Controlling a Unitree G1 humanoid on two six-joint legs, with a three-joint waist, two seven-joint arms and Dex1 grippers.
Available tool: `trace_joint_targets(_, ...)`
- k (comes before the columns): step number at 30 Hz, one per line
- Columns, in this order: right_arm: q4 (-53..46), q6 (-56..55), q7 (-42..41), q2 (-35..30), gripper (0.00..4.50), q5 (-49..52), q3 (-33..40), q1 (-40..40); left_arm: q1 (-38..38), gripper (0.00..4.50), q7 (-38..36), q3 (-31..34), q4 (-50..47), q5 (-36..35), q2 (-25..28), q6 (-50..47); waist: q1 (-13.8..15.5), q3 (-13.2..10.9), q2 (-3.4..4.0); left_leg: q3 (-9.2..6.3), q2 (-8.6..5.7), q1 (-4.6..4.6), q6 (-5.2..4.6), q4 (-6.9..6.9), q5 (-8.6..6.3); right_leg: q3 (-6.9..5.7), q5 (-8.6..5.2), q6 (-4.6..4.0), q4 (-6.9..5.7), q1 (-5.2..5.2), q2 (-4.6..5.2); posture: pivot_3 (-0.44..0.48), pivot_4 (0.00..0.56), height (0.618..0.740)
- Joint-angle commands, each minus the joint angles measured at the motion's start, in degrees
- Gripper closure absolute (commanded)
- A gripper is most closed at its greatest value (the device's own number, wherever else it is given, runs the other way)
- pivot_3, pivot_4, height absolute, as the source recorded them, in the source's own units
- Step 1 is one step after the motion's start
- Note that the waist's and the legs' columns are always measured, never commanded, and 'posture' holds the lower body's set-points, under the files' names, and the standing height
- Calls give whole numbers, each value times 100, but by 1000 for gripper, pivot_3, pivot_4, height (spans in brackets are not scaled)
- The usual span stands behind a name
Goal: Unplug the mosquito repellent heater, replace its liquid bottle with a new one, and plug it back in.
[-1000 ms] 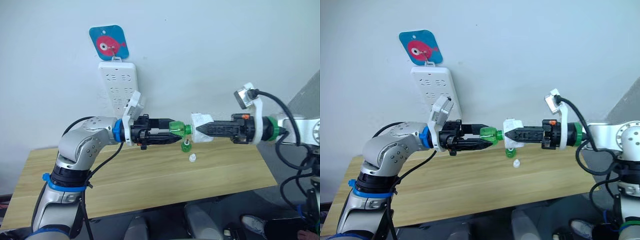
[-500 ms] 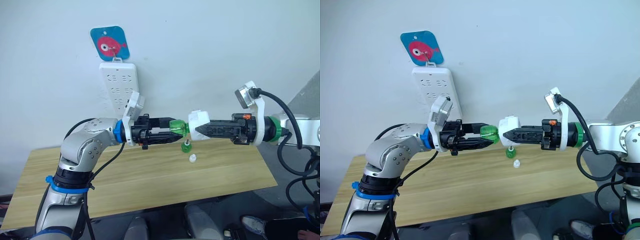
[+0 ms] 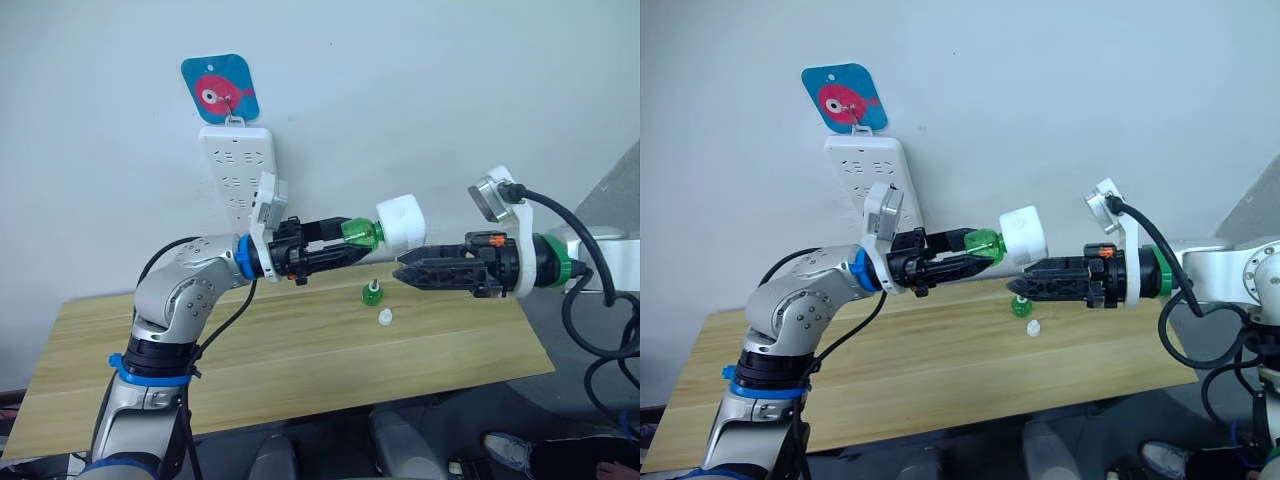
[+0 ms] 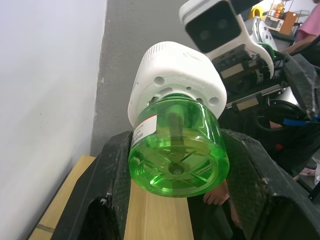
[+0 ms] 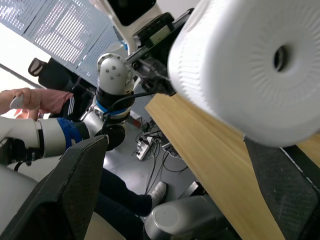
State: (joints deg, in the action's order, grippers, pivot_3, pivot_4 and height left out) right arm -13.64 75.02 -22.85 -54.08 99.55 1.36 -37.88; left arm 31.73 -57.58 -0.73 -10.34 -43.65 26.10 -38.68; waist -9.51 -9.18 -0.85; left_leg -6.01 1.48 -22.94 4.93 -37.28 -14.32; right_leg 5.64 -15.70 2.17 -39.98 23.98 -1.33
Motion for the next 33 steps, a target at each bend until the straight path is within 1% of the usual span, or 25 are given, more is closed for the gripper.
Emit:
trace_joint_targets(1, -558, -25, -834, -286, 0, -485, 381, 109, 23, 2223, 71, 178, -95, -87, -30, 79, 9, 2, 1, -1, 0, 0, 0, 0, 0, -1, 0, 0, 1, 0, 0, -163, 80, 728)
trace_joint_targets(6, -1324, -369, -1867, -669, 0, -1440, 604, 583, 25, 2223, 65, 258, -93, -294, 33, -170, 17, 17, -1, 0, 0, 1, 0, 0, 0, -2, -11, 19, 1, -1, 0, -168, 78, 728)
trace_joint_targets(9, -1502, -786, -2301, -911, 576, -2291, 682, 979, 38, 2223, -102, 288, -78, -495, 198, -478, 14, 22, -2, -1, 0, 6, 0, -1, 0, -2, -14, 25, 1, -6, 0, -174, 78, 728)
trace_joint_targets(11, -1406, -1261, -2525, -1052, 1288, -3105, 587, 1249, 82, 2223, -309, 294, -48, -727, 401, -818, 12, 22, -2, 0, 0, 9, 0, -3, 0, -2, -15, 26, 2, -10, 0, -174, 78, 728)
trace_joint_targets(14, -1177, -1784, -2740, -1073, 2330, -3894, 482, 1400, 178, 2223, -589, 274, 21, -987, 671, -1227, 0, 23, -2, 2, 0, 18, 0, -4, 0, 0, -16, 27, 2, -18, -1, -183, 76, 728)
trace_joint_targets(17, -1001, -2445, -2931, -1016, 3411, -4835, 164, 1406, 252, 2223, -792, 273, 89, -1153, 836, -1493, -13, 23, -1, 2, 0, 22, 0, -3, 0, -1, -17, 27, 2, -21, -2, -187, 75, 728)
trace_joint_targets(20, -875, -3056, -2987, -768, 4478, -5644, -260, 1322, 288, 2223, -855, 271, 119, -1251, 877, -1649, -19, 25, -4, 1, 1, 23, 0, -3, 0, -1, -17, 28, 4, -23, -2, -190, 75, 728)
trace_joint_targets(23, -849, -3344, -2942, -282, 4500, -6086, -656, 1090, 306, 2223, -834, 310, 139, -1368, 855, -1825, -28, 25, -3, 0, 2, 24, 0, -3, 0, -2, -17, 27, 3, -24, -2, -191, 75, 728)
trace_joint_targets(26, -865, -3354, -2981, 149, 4500, -6279, -922, 934, 312, 2223, -758, 362, 153, -1442, 816, -1913, -41, 26, -2, -3, 2, 25, 1, -3, 0, -2, -16, 26, 1, -24, -2, -189, 75, 728)
trace_joint_targets(29, -956, -3188, -3087, 397, 4500, -6157, -951, 857, 288, 2223, -684, 382, 122, -1431, 801, -1905, -31, 26, -2, -5, 2, 24, 1, -3, 0, -4, -10, 16, 2, -24, -1, -181, 78, 728)
trace_joint_targets(33, -1200, -2851, -3211, 466, 4500, -5823, -766, 849, 246, 2223, -533, 446, 141, -1310, 725, -1759, -10, 26, -2, -10, -1, 23, 1, -6, 0, -8, -5, 8, 3, -28, 2, -173, 79, 728)
